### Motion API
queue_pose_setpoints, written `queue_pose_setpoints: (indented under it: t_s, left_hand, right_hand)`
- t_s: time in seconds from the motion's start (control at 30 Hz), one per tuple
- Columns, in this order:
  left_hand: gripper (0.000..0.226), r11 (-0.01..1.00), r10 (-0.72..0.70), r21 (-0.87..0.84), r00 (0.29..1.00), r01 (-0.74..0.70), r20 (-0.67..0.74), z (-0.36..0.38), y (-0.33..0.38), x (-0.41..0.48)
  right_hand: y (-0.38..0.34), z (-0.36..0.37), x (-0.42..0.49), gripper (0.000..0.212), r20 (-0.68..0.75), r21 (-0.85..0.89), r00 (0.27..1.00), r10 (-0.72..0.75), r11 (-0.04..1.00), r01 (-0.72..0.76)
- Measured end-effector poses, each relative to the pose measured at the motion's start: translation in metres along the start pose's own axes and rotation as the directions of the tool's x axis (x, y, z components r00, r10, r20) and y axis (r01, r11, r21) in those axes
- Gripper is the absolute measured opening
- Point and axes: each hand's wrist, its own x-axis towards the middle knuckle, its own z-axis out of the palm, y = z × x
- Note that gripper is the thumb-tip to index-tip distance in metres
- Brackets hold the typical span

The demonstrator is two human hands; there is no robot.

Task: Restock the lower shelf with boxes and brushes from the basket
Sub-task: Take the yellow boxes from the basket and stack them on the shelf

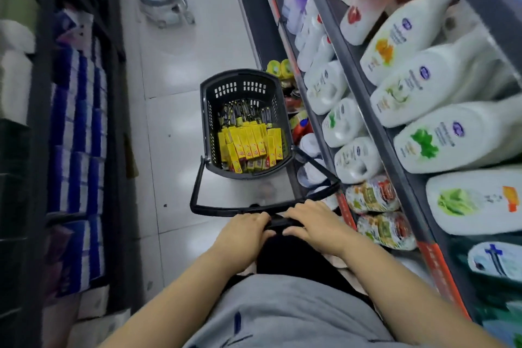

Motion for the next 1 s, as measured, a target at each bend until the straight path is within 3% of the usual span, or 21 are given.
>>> queue_pose_setpoints:
  t_s: [0.23, 0.37, 0.63, 0.83, 1.0]
  left_hand:
    - [0.024, 0.998, -0.065, -0.02, 0.994, 0.067, 0.09, -0.072, -0.064, 0.124]
    - [0.023, 0.994, -0.1, -0.018, 0.982, 0.104, 0.158, -0.123, -0.098, 0.203]
    - [0.021, 0.977, -0.192, -0.06, 0.968, 0.204, 0.161, -0.218, -0.158, 0.32]
    - [0.025, 0.989, -0.131, -0.038, 0.975, 0.14, 0.182, -0.27, -0.205, 0.395]
    - [0.026, 0.995, -0.08, -0.036, 0.98, 0.088, 0.183, -0.323, -0.253, 0.474]
  right_hand:
    - [0.047, -0.072, 0.125, 0.035, -0.014, 0.033, 1.0, 0.0, 0.999, 0.0]
    - [0.074, -0.132, 0.202, 0.036, 0.053, 0.081, 0.998, 0.032, 0.996, -0.036]
    - [0.111, -0.248, 0.33, 0.036, 0.085, 0.108, 0.996, 0.025, 0.994, -0.034]
    - [0.137, -0.294, 0.41, 0.038, 0.044, 0.091, 0.999, 0.011, 0.996, -0.015]
    - [0.155, -0.35, 0.49, 0.04, 0.04, 0.085, 0.996, 0.078, 0.993, -0.081]
